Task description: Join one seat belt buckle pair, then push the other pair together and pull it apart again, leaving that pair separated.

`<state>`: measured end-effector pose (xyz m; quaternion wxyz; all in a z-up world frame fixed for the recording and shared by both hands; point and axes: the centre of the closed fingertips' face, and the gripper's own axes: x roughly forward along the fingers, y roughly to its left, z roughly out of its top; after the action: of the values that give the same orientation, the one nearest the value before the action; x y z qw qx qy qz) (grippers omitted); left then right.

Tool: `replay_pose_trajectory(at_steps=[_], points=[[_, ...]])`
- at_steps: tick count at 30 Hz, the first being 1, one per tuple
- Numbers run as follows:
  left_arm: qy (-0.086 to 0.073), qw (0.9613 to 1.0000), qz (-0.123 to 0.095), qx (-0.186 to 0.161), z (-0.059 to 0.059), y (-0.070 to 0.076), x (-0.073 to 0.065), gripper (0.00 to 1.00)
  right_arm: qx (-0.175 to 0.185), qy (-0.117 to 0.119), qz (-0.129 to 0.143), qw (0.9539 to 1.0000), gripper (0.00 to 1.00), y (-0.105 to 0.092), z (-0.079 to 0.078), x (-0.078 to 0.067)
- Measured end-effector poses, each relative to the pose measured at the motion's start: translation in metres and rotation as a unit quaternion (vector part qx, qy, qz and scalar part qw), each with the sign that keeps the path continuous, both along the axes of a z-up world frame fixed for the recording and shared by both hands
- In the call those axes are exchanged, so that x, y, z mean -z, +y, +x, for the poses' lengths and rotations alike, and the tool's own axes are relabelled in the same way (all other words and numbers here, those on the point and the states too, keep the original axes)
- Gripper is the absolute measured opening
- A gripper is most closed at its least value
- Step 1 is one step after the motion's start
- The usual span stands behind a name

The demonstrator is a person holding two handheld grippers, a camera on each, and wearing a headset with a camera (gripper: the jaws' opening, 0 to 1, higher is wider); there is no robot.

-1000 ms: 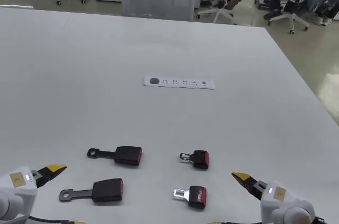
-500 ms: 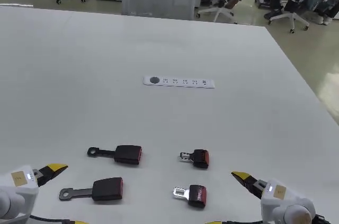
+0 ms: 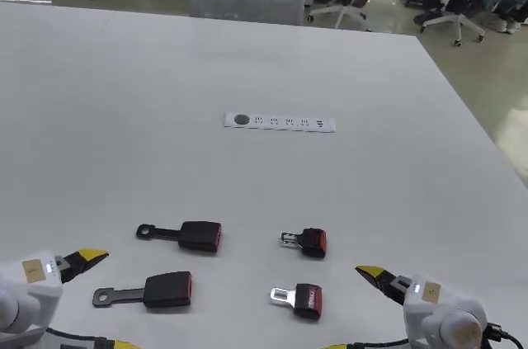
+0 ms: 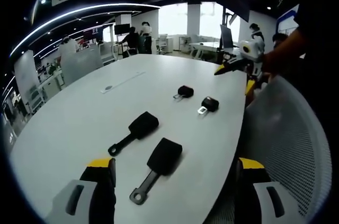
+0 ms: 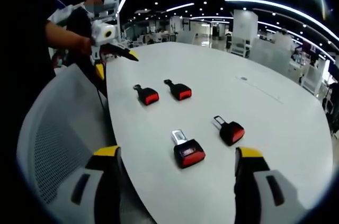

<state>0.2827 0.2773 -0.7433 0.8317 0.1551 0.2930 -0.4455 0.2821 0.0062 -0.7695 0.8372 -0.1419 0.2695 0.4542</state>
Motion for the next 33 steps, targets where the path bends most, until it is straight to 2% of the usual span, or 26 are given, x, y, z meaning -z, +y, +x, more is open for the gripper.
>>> replay_pose_trajectory(at_steps=[7, 13, 19, 30, 33], points=[[0.004, 0.9996, 0.020, 0.021, 0.006, -0.003, 0.008, 0.94, -0.017, 0.005, -0.008, 0.9998, 0.89, 0.003, 0.006, 0.005], [0.004, 0.9986, 0.042, 0.033, 0.016, -0.002, 0.017, 0.88, -0.031, 0.014, -0.010, 0.9993, 0.88, 0.006, 0.012, 0.010], [0.019, 0.9980, 0.044, 0.041, 0.027, -0.008, 0.031, 0.86, -0.040, 0.029, -0.014, 0.9987, 0.86, 0.009, 0.020, 0.022], [0.050, 0.9960, 0.049, 0.054, 0.043, -0.021, 0.066, 0.81, -0.052, 0.055, -0.015, 0.9970, 0.82, 0.013, 0.036, 0.046], [0.059, 0.9951, 0.051, 0.060, 0.048, -0.024, 0.075, 0.80, -0.059, 0.062, -0.022, 0.9961, 0.81, 0.014, 0.037, 0.052]])
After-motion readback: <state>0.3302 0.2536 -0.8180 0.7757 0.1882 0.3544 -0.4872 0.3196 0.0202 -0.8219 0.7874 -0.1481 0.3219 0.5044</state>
